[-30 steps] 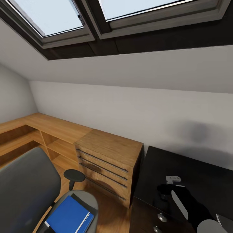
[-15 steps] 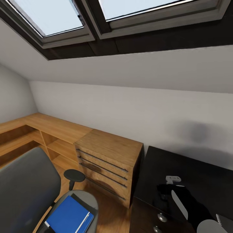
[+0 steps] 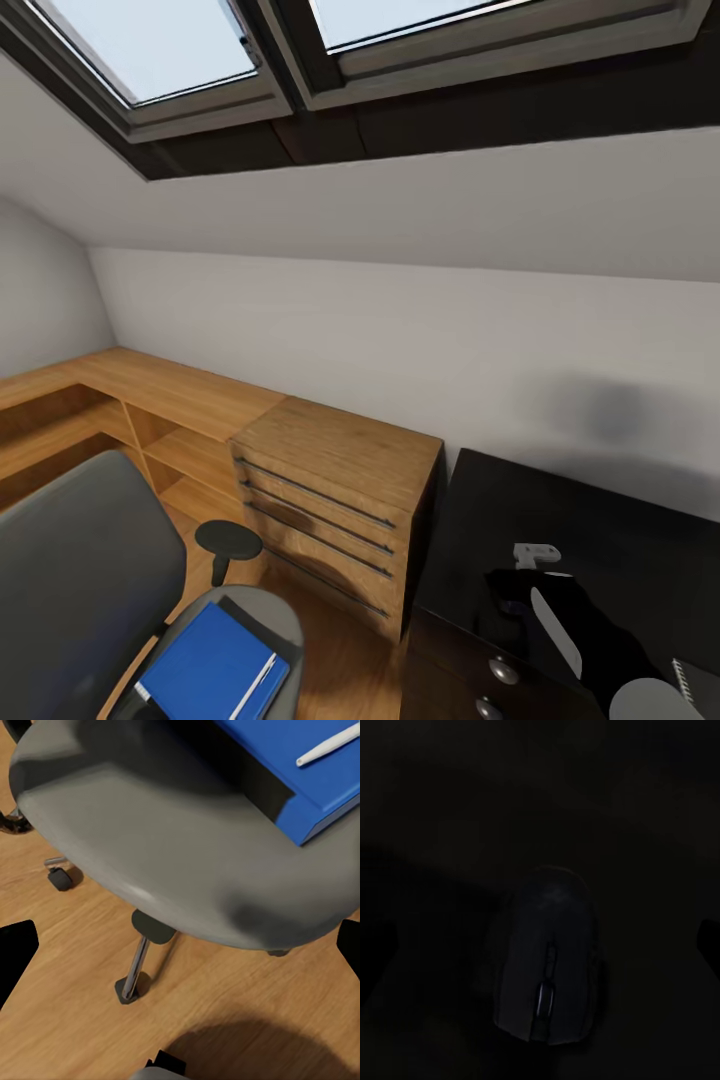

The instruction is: In the bedroom, organize the workspace by keeping the computer under the desk, ensuring the monitor is on the desk, placing the keyboard on the desk next to the monitor, placing the mouse on the desk next to the keyboard, moving the folder from the swivel chair onto the desk next to the mouse, stacking the notebook on top of the folder with the pen on top of the notebook, and positioning the swivel chair next to the desk.

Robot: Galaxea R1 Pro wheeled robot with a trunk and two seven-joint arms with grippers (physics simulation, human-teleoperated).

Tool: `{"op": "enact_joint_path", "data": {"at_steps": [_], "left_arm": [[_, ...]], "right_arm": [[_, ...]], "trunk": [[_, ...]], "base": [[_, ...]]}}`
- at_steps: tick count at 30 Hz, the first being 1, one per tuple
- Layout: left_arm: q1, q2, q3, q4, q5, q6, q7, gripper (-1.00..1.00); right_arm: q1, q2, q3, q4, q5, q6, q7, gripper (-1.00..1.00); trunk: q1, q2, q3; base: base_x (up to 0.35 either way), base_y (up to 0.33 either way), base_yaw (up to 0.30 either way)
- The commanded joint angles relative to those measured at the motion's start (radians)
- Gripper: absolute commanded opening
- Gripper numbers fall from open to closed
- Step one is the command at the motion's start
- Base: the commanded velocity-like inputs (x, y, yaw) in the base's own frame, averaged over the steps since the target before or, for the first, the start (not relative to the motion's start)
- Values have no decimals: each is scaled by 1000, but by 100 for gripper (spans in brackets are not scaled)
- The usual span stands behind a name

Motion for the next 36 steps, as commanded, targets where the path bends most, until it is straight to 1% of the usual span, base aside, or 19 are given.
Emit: {"op": "enact_joint_path", "data": {"at_steps": [1,4,11,16,19,29,36], "left_arm": [[-1,0,-7,1,11,-3,-5,100],[-1,0,-7,1,11,-3,-5,100],[-1,0,-7,1,15,-3,-4,100],[-1,0,-7,1,37,-4,-6,100],[-1,0,-7,1,44,-4,-6,100],[-1,0,-7,1,49,-4,-7,100],[-1,0,-7,1,49,-5,-7,100]], "right_arm": [[-1,-2,5,-2,-9,4,-7,100],[-1,-2,5,-1,-9,5,-7,100],[-1,-3,4,0,-9,8,-8,100],[-1,-5,2,0,-10,43,-7,100],[-1,-6,2,0,-11,56,-6,100],[-1,-6,3,0,-11,63,-6,100],[-1,-5,3,0,-11,64,-6,100]], "trunk": [[4,-8,-5],[16,-29,-14],[16,-29,-14],[16,-29,-14],[16,-29,-14],[16,-29,-14],[42,-78,-36]], "base": [[0,0,0],[0,0,0],[0,0,0],[0,0,0],[0,0,0],[0,0,0],[0,0,0]]}}
